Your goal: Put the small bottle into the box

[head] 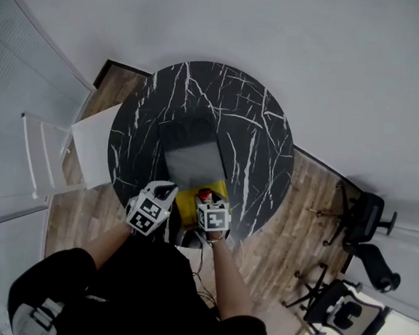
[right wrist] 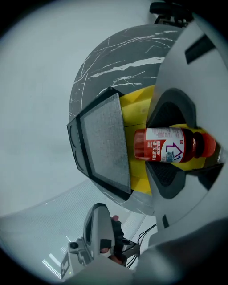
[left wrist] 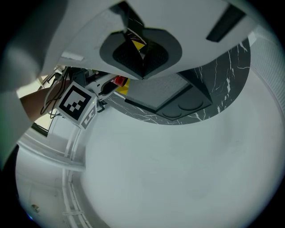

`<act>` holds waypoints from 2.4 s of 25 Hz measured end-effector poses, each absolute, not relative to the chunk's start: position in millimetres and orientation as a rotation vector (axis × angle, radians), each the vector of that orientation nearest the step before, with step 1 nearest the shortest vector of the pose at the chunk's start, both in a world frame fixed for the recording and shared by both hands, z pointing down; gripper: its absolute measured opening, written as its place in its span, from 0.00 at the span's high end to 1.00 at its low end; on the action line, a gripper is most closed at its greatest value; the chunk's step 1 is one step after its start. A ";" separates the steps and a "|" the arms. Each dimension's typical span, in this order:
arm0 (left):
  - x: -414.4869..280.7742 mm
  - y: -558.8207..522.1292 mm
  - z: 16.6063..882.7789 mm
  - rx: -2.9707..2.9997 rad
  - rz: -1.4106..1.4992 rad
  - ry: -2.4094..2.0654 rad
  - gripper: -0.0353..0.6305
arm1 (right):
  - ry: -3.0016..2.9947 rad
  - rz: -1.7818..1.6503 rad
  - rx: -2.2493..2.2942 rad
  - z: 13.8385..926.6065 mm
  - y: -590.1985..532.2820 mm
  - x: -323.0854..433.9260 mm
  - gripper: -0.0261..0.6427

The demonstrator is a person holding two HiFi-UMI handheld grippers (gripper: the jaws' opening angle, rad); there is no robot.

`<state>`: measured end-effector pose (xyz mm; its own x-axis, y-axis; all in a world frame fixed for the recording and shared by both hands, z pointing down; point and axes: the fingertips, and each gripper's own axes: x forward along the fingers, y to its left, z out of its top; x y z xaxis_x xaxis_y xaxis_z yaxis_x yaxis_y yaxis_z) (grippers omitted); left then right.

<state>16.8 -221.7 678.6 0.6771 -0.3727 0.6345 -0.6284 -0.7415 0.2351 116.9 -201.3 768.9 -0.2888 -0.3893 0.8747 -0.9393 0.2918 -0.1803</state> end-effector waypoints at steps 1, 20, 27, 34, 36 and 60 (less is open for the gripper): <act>16.7 -221.5 679.0 2.451 0.795 -0.776 0.95 | -1.821 0.934 1.196 770.4 -201.8 117.9 0.64; 18.6 -221.9 685.6 2.448 0.858 -0.733 0.95 | -1.758 1.006 1.173 795.9 -191.0 120.9 0.64; 23.4 -218.7 684.9 2.461 0.879 -0.714 0.95 | -1.729 1.022 1.165 803.3 -187.7 121.6 0.64; 26.4 -209.6 680.4 2.472 0.890 -0.709 0.95 | -1.744 0.991 1.219 798.7 -188.8 123.5 0.57; 27.3 -206.1 678.7 2.477 0.894 -0.708 0.95 | -1.756 0.972 1.243 792.1 -189.6 126.6 0.56; 43.5 -132.0 592.5 2.564 0.657 -0.866 0.95 | -2.098 0.609 1.876 599.4 -112.1 156.9 0.97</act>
<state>43.5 -132.0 592.5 0.7049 -0.4722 0.5292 -0.6368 -0.7499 0.1792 156.9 -112.1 599.4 -0.1315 -0.8785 0.4594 -0.9879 0.0774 -0.1347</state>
